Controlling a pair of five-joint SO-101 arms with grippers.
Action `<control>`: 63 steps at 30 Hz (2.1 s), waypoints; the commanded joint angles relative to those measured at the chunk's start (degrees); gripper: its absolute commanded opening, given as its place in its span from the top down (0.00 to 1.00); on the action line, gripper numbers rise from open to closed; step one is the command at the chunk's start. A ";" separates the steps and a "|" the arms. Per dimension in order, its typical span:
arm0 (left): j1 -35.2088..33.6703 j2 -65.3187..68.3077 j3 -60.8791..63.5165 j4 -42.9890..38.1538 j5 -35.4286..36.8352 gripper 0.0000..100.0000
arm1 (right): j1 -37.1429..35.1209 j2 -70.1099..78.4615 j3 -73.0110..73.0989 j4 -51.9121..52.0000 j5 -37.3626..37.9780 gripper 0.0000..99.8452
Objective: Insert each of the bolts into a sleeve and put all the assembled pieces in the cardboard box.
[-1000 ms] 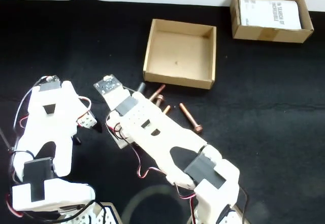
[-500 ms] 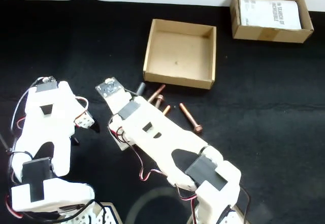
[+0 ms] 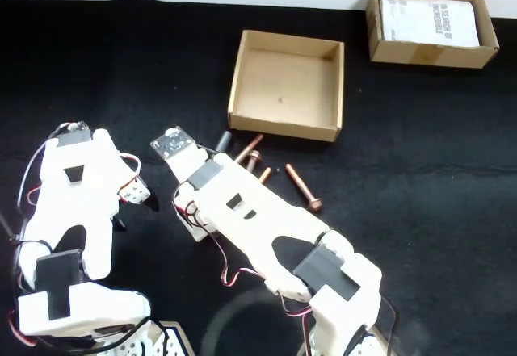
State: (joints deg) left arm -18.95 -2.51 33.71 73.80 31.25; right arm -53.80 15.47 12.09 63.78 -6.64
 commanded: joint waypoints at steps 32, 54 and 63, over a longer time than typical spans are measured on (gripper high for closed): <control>-0.40 -0.40 3.12 -7.12 -0.44 0.77 | 16.31 -0.75 -27.65 19.12 7.82 0.99; 0.22 -0.48 2.77 -6.77 -25.93 0.77 | 55.69 -44.00 -28.70 37.23 9.93 0.99; 12.09 -0.04 -17.19 16.44 -35.34 0.77 | 81.45 -76.79 4.44 30.11 19.34 0.99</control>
State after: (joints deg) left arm -11.56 -2.24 25.80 81.36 -2.59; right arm 18.81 -51.08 6.73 98.07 10.51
